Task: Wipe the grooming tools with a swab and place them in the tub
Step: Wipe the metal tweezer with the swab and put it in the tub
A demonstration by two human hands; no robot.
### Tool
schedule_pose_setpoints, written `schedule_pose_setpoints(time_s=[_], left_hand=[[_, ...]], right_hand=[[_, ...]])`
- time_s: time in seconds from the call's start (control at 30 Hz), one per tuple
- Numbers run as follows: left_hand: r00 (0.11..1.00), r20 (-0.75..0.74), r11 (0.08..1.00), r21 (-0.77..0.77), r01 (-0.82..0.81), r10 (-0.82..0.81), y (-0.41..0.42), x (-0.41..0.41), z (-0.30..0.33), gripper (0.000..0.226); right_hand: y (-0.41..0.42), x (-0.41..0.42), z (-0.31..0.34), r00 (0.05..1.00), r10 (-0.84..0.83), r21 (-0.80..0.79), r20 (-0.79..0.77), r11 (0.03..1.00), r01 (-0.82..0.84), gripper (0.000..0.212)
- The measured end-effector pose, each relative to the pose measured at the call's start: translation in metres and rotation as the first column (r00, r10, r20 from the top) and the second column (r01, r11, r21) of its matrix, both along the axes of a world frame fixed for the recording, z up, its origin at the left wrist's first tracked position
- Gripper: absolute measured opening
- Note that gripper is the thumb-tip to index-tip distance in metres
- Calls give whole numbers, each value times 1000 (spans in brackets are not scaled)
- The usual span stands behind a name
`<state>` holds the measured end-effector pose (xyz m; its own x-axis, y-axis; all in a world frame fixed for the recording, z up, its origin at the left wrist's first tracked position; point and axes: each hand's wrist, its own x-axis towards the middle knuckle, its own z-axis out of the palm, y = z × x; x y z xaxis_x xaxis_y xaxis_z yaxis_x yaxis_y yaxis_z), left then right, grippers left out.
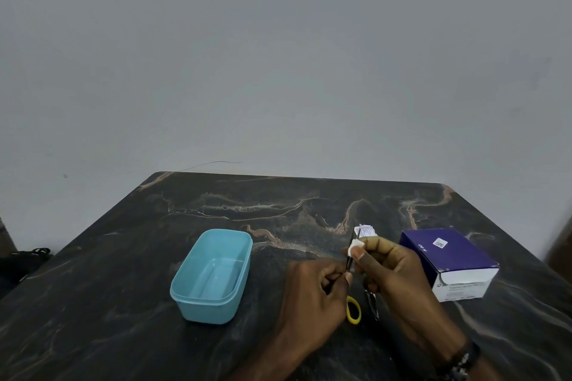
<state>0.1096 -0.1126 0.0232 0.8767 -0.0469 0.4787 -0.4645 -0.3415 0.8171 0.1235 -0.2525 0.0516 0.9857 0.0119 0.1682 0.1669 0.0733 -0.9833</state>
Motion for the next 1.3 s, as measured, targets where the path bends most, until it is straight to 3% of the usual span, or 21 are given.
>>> schedule_pose_setpoints(time_s=[0.2,0.4,0.7,0.97,1.3], left_hand=[[999,46,996,92,14,-18,-2,-5,2,19],[1000,25,999,47,-17,16,-1,0,-3,28],[995,100,993,119,-9,-3,-3,-4,3,24],[999,38,1000,11,-1,1,-1,0,-2,21],[995,97,996,85,-13,5,-2,-2,2,13]], right_hand=[[-4,2,3,998,-56,201,-25,978,60,7],[0,0,0,999,-13,63,-51,998,16,19],[-6,1,3,998,-31,201,-57,979,42,9],[3,-2,4,997,-26,101,-75,994,33,21],[-6,1,7,992,-82,219,-99,970,102,9]])
